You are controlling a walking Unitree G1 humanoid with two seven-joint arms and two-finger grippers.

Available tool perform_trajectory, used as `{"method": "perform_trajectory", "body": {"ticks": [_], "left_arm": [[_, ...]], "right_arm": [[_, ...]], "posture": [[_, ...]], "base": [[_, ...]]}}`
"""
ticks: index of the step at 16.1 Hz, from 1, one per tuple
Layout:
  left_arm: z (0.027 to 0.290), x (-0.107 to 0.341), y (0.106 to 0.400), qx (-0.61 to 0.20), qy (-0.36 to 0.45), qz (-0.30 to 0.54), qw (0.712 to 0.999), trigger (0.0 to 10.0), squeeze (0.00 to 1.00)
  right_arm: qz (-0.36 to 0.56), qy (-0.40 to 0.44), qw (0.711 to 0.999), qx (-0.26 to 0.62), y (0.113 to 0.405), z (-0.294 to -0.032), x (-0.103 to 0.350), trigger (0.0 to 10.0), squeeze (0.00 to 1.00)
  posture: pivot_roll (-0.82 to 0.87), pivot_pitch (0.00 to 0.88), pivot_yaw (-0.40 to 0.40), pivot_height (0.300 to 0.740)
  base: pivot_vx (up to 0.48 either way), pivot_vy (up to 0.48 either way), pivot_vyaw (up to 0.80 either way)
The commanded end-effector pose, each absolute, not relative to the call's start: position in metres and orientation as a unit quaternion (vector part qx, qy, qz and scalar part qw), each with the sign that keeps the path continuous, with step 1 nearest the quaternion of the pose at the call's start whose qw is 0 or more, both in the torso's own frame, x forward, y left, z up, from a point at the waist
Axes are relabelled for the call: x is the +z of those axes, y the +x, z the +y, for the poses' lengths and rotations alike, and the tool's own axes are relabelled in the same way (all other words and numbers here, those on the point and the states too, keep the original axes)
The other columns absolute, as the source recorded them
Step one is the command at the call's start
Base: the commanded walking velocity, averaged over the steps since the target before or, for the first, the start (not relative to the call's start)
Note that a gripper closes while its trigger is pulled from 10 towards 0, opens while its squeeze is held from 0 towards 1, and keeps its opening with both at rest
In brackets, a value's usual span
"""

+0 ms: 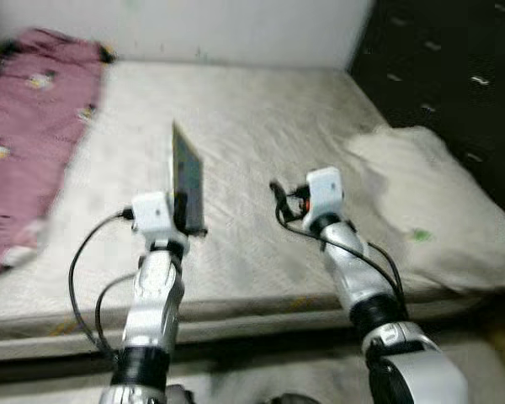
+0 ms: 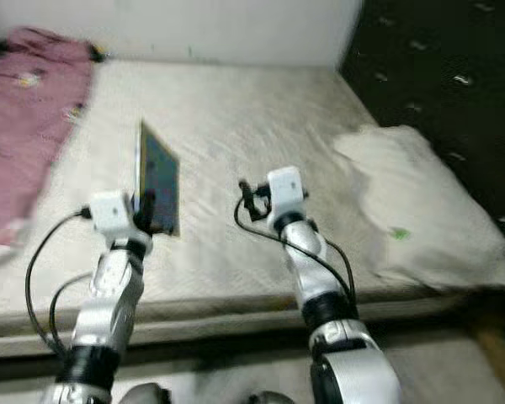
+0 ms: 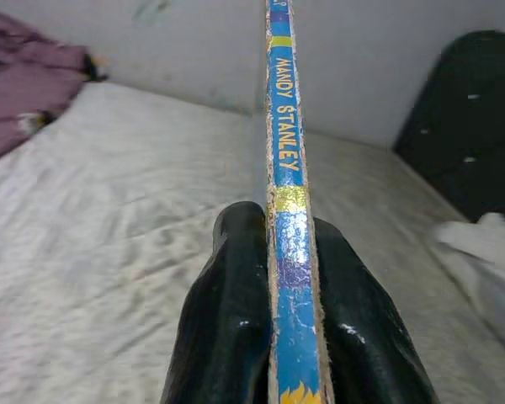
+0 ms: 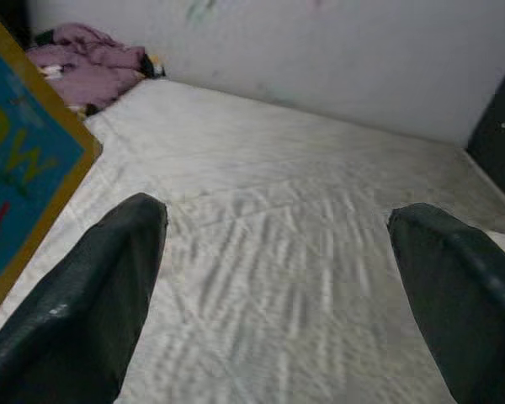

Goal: Clean up the room

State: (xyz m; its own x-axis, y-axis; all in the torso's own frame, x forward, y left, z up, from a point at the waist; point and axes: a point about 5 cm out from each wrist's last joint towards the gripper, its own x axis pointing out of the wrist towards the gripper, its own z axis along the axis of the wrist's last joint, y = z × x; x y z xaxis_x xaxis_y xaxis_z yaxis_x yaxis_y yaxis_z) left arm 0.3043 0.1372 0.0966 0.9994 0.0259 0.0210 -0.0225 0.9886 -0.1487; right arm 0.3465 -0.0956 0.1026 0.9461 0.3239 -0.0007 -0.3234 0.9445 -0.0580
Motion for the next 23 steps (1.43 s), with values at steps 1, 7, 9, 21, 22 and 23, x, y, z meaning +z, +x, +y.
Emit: {"method": "perform_trajectory", "body": {"ticks": [1,7,9,21,22,23], "left_arm": [[0.1414,0.1074,0.3073,0.018,-0.072,-0.035,0.997,10.0,0.0],[0.1422,0.11,0.3062,0.011,-0.095,-0.049,0.994,10.0,0.0],[0.1423,0.1104,0.306,0.01,-0.099,-0.051,0.994,10.0,0.0],[0.1398,0.1135,0.3058,-0.008,-0.109,-0.062,0.992,10.0,0.0],[0.1398,0.1135,0.3058,-0.008,-0.11,-0.062,0.992,10.0,0.0],[0.1398,0.1134,0.3058,-0.009,-0.11,-0.062,0.992,10.0,0.0]], "right_arm": [[-0.011,-0.027,0.985,0.169,0.3488,-0.0904,0.1079,10.0,0.0],[-0.007,-0.027,0.984,0.174,0.3495,-0.09,0.1072,10.0,0.0],[-0.007,-0.027,0.984,0.174,0.3494,-0.0896,0.1071,10.0,0.0],[-0.009,-0.03,0.984,0.177,0.3498,-0.0886,0.1081,10.0,0.0],[-0.009,-0.03,0.984,0.177,0.3499,-0.0886,0.1081,10.0,0.0],[-0.009,-0.03,0.984,0.177,0.3499,-0.0886,0.1082,10.0,0.0]], "posture": [[0.07,0.0,-0.078,0.74],[0.07,0.0,-0.082,0.74],[0.07,0.0,-0.081,0.74],[0.06,0.0,-0.081,0.74],[0.06,0.0,-0.081,0.74],[0.06,0.0,-0.081,0.74]], "base": [[0.0,-0.251,0.0],[0.0,0.0,0.0],[0.0,0.0,0.0],[0.14,0.0,0.16],[0.405,0.0,0.0],[0.405,0.0,0.0]]}}
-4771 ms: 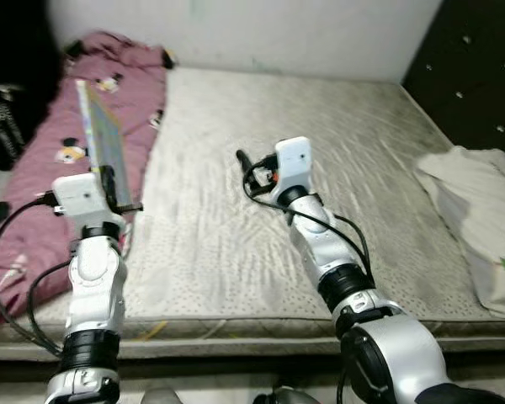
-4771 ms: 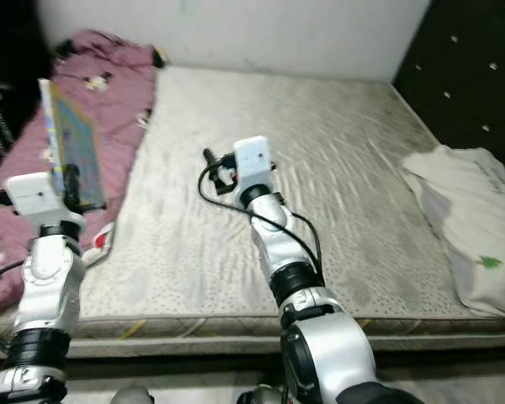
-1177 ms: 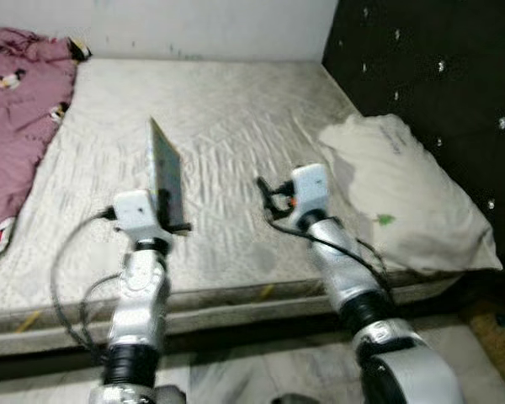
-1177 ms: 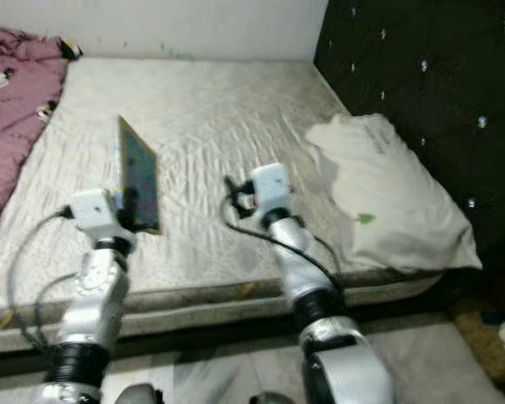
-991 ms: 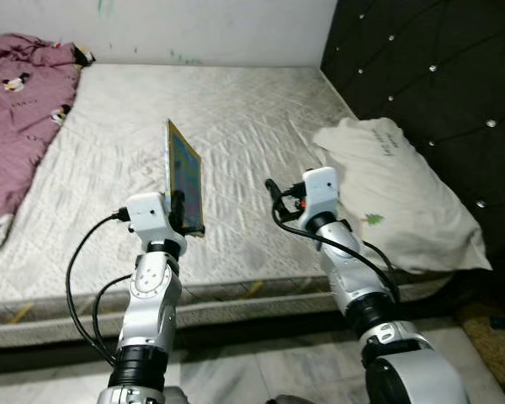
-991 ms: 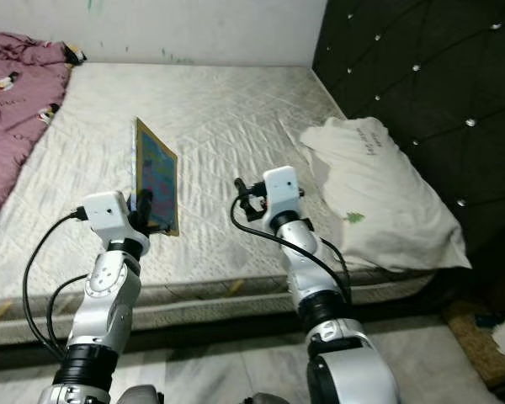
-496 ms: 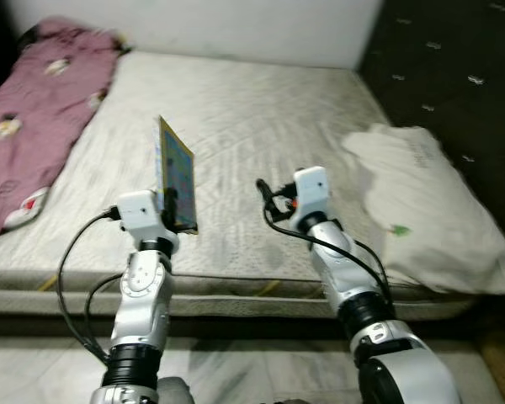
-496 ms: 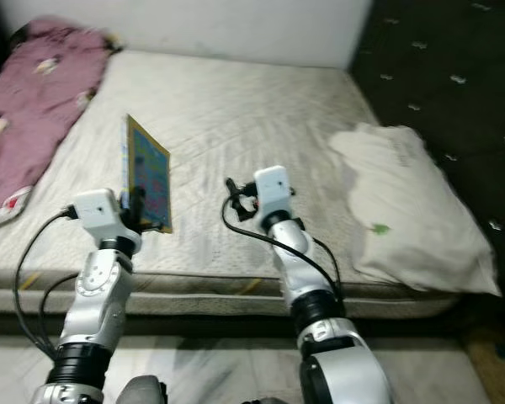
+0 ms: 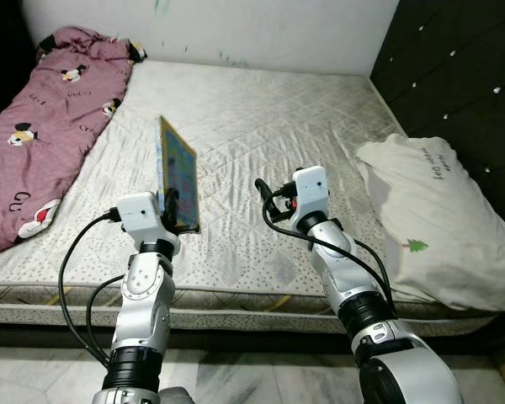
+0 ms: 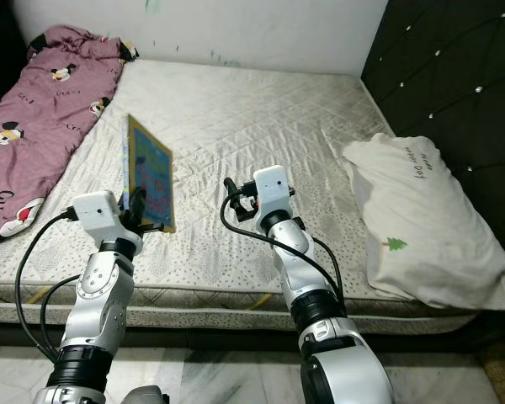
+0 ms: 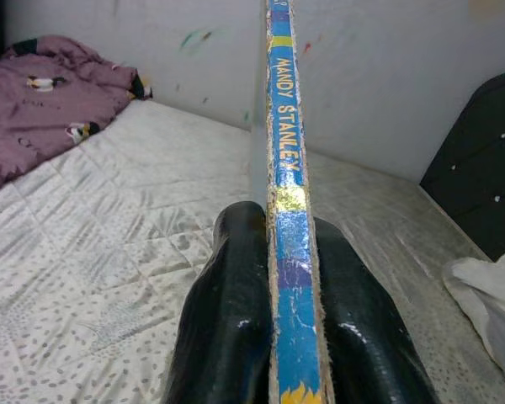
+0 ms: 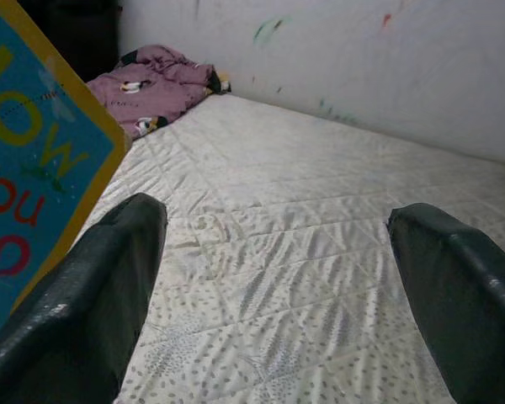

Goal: Clean up the room

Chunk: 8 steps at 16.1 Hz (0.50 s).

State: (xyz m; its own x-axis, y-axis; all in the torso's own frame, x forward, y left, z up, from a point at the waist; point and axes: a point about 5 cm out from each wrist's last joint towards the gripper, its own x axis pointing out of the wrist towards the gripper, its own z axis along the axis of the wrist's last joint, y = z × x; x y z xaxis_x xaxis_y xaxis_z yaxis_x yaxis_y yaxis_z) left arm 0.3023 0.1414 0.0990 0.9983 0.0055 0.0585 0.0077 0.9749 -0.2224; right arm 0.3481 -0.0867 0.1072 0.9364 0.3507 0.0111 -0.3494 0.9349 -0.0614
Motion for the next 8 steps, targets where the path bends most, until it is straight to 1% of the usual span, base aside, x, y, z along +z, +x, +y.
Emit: {"method": "perform_trajectory", "body": {"ticks": [1,3,5,8], "left_arm": [[0.1397,0.1133,0.3057,-0.009,-0.11,-0.062,0.992,10.0,0.0],[0.1397,0.113,0.3057,-0.008,-0.11,-0.061,0.992,10.0,0.0],[0.14,0.111,0.3063,-0.004,-0.106,-0.052,0.993,10.0,0.0],[0.1432,0.1077,0.3069,0.01,-0.107,-0.041,0.993,10.0,0.0]], "right_arm": [[-0.009,-0.03,0.984,0.177,0.3499,-0.0886,0.1082,10.0,0.0],[-0.009,-0.03,0.984,0.178,0.3499,-0.0885,0.1081,10.0,0.0],[-0.009,-0.03,0.984,0.178,0.3499,-0.0886,0.1081,10.0,0.0],[-0.008,-0.03,0.984,0.178,0.3499,-0.0886,0.1079,10.0,0.0]], "posture": [[0.06,0.0,-0.081,0.74],[0.06,0.0,-0.081,0.74],[0.06,0.0,-0.081,0.74],[0.06,0.0,-0.081,0.74]], "base": [[0.405,0.0,0.0],[0.405,0.0,0.0],[0.277,0.0,0.0],[0.0,0.0,0.0]]}}
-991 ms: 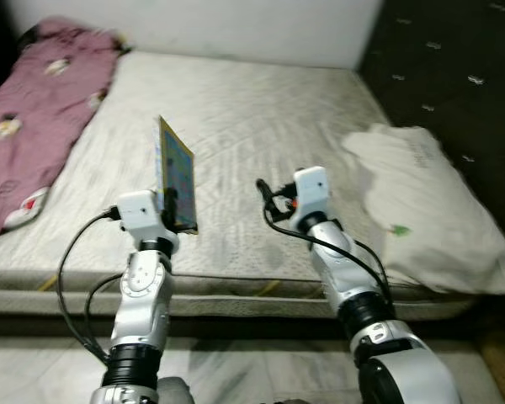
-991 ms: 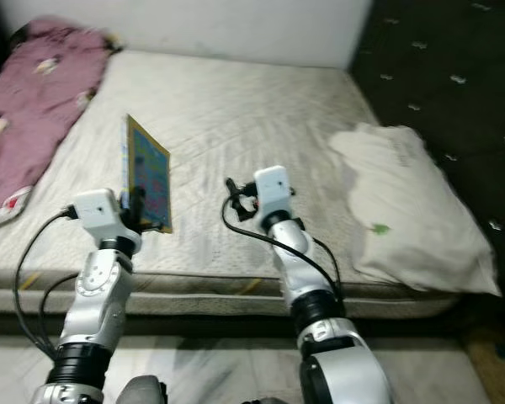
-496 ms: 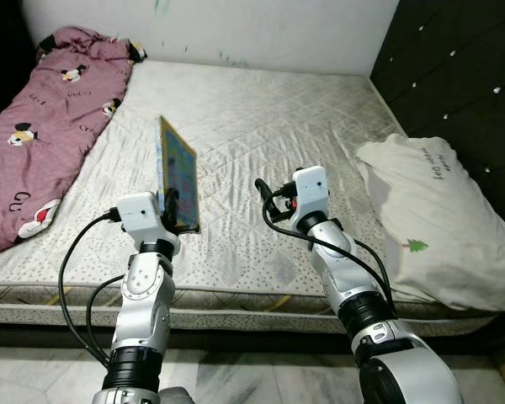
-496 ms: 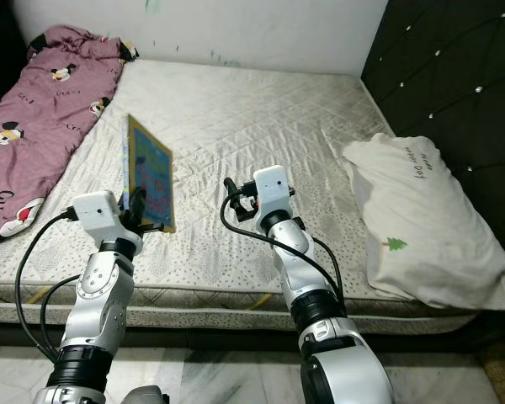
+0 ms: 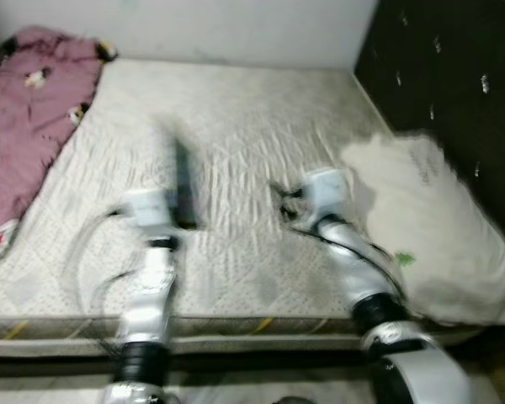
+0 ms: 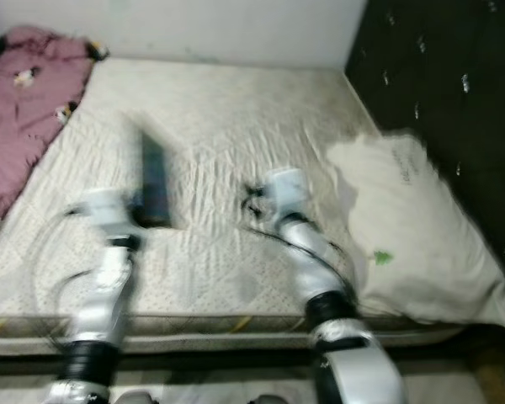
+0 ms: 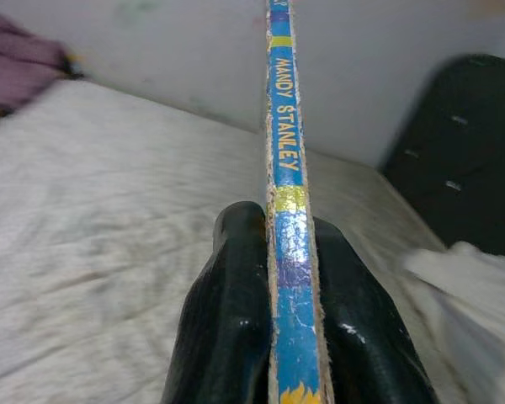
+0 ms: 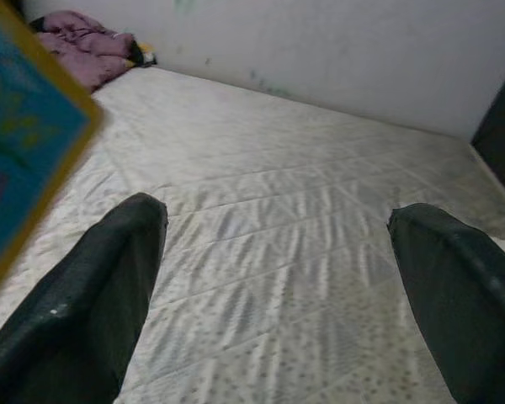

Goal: Clean up the room

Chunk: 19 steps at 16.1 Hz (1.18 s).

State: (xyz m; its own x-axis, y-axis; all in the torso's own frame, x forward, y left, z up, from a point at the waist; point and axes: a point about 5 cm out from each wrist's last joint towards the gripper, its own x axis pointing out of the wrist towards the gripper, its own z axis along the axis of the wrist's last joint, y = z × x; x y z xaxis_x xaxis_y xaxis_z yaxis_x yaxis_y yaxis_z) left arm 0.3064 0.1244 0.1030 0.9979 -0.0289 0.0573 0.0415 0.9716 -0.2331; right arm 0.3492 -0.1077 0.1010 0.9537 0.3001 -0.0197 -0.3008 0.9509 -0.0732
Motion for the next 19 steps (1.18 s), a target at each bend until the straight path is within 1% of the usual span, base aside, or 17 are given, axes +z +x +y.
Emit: {"method": "perform_trajectory", "body": {"ticks": [1,2,5,7,19], "left_arm": [[0.143,0.108,0.307,0.009,-0.104,-0.042,0.994,10.0,0.0],[0.1422,0.1082,0.307,0.006,-0.101,-0.042,0.994,10.0,0.0],[0.1414,0.1083,0.3076,0.007,-0.097,-0.042,0.994,10.0,0.0],[0.1408,0.1085,0.3076,0.006,-0.096,-0.043,0.994,10.0,0.0],[0.1391,0.1088,0.3084,0.009,-0.1,-0.043,0.994,10.0,0.0]], "right_arm": [[-0.008,-0.03,0.984,0.178,0.3499,-0.0885,0.1079,10.0,0.0],[-0.008,-0.032,0.983,0.179,0.3499,-0.0883,0.108,10.0,0.0],[-0.009,-0.041,0.982,0.183,0.3498,-0.0871,0.1076,10.0,0.0],[-0.007,-0.04,0.982,0.183,0.3499,-0.0874,0.1072,10.0,0.0],[-0.001,-0.045,0.982,0.186,0.351,-0.0886,0.1063,10.0,0.0]], "posture": [[0.06,0.0,-0.081,0.74],[0.06,0.0,-0.081,0.74],[0.07,0.0,-0.085,0.74],[0.07,0.0,-0.085,0.74],[0.06,0.0,-0.093,0.74]], "base": [[0.0,0.0,0.0],[0.0,0.0,0.0],[0.0,0.0,0.8],[0.0,-0.148,0.26],[0.0,-0.48,0.0]]}}
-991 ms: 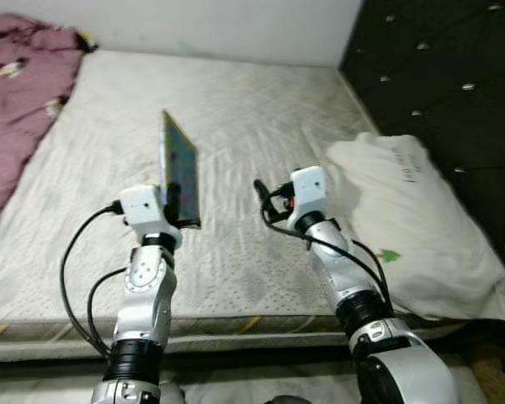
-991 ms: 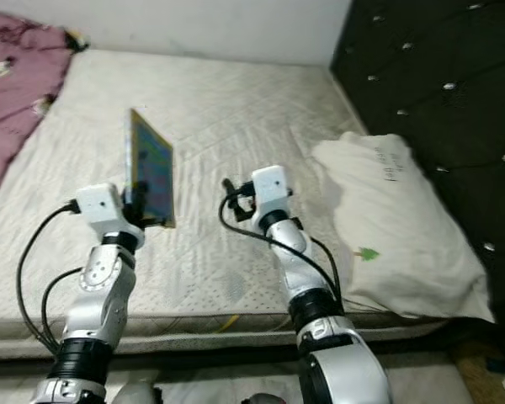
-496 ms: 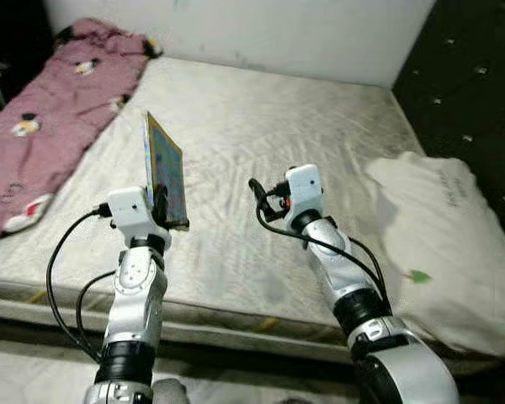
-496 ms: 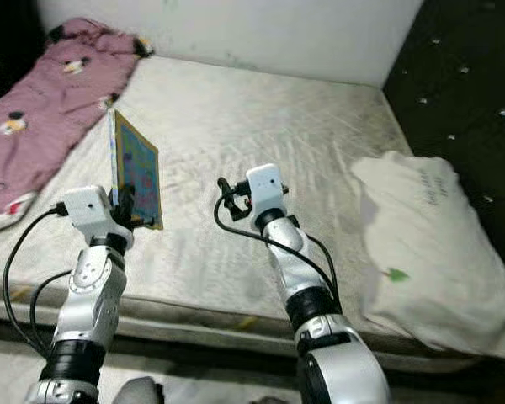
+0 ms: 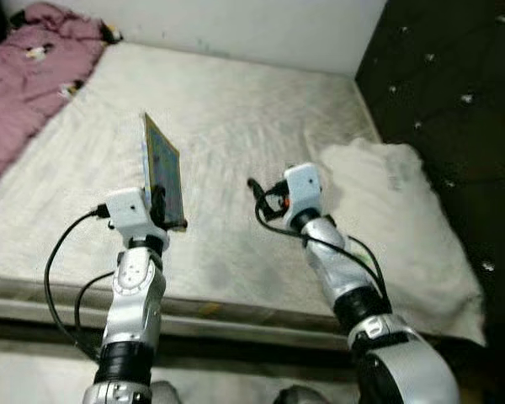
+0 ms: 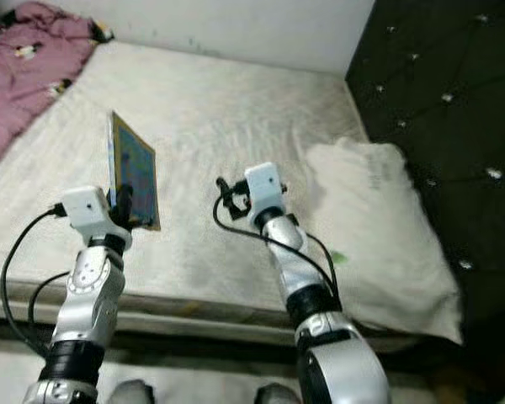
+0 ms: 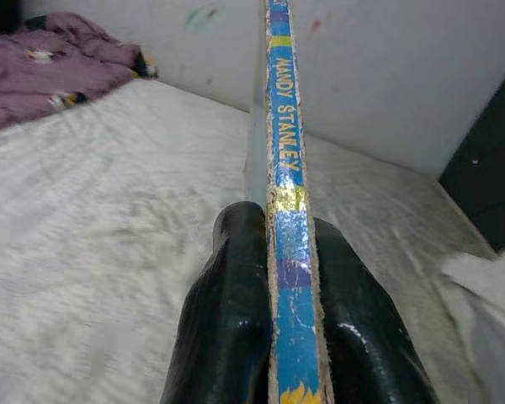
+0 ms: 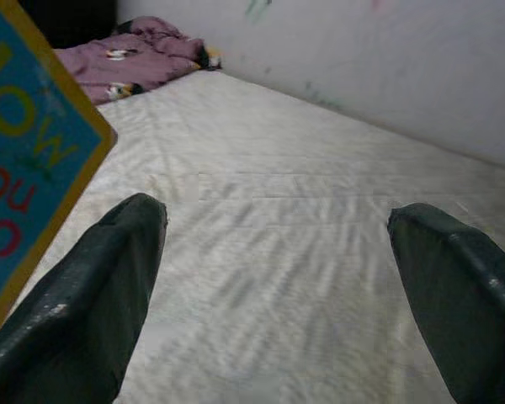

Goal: Clean up the room

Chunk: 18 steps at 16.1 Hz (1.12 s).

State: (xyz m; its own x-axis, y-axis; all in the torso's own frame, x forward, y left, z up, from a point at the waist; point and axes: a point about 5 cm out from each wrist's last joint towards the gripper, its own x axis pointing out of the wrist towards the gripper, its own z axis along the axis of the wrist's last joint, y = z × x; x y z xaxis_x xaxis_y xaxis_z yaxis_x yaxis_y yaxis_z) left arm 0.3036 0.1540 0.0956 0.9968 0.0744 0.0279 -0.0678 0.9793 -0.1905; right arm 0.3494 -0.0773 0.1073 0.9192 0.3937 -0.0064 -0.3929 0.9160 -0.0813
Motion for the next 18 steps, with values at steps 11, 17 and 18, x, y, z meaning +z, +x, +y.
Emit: {"method": "perform_trajectory", "body": {"ticks": [11,17,18], "left_arm": [[0.1377,0.1131,0.3079,-0.009,-0.121,-0.06,0.991,10.0,0.0],[0.1372,0.1144,0.309,-0.015,-0.123,-0.065,0.99,10.0,0.0],[0.1372,0.1146,0.3091,-0.016,-0.123,-0.065,0.99,10.0,0.0]], "right_arm": [[0.001,-0.044,0.982,0.186,0.3519,-0.088,0.1064,10.0,0.0],[0.004,-0.043,0.982,0.185,0.353,-0.0878,0.1066,10.0,0.0],[0.004,-0.043,0.982,0.185,0.3531,-0.0876,0.1066,10.0,0.0]], "posture": [[0.06,0.0,-0.092,0.74],[0.06,0.0,-0.093,0.74],[0.06,0.0,-0.092,0.74]], "base": [[0.0,-0.09,0.0],[0.212,0.0,0.0],[0.259,0.0,0.0]]}}
